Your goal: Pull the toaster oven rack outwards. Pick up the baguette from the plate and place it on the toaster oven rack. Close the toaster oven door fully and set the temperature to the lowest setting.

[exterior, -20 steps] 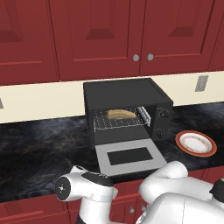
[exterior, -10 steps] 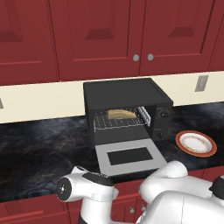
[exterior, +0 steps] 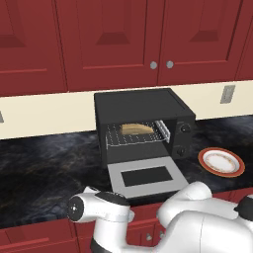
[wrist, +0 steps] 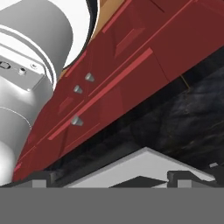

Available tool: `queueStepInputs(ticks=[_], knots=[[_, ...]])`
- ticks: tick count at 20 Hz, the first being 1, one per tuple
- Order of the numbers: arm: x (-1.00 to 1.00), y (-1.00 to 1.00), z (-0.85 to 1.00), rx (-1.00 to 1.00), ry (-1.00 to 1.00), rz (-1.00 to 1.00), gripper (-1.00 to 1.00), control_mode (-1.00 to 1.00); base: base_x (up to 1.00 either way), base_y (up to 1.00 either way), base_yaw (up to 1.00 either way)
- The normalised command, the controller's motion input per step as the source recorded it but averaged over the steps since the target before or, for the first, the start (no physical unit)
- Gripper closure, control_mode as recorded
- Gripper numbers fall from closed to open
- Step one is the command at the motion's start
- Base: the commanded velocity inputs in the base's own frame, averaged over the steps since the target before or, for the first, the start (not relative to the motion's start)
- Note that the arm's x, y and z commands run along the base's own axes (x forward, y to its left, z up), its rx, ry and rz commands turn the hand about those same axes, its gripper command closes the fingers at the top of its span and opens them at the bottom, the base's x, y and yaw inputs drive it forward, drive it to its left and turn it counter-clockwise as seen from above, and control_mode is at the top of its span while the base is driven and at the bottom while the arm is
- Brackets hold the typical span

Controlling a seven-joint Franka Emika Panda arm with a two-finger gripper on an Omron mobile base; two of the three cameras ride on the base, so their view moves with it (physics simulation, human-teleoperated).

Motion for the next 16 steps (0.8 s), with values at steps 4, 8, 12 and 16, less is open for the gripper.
queueStepInputs(ticks=[4, 8, 12, 16], knots=[[0.17, 0.00, -0.18, 0.00, 0.07, 0.00, -1.00, -1.00, 0.00, 0.00, 0.00], [0.12, 0.00, -0.17, 0.00, 0.06, 0.00, -1.00, -1.00, 0.00, 0.00, 0.00], [0.08, 0.00, -0.12, 0.00, 0.01, 0.00, -1.00, -1.00, 0.00, 0.00, 0.00], [0.08, 0.00, -0.10, 0.00, 0.00, 0.00, -1.00, -1.00, 0.00, 0.00, 0.00]])
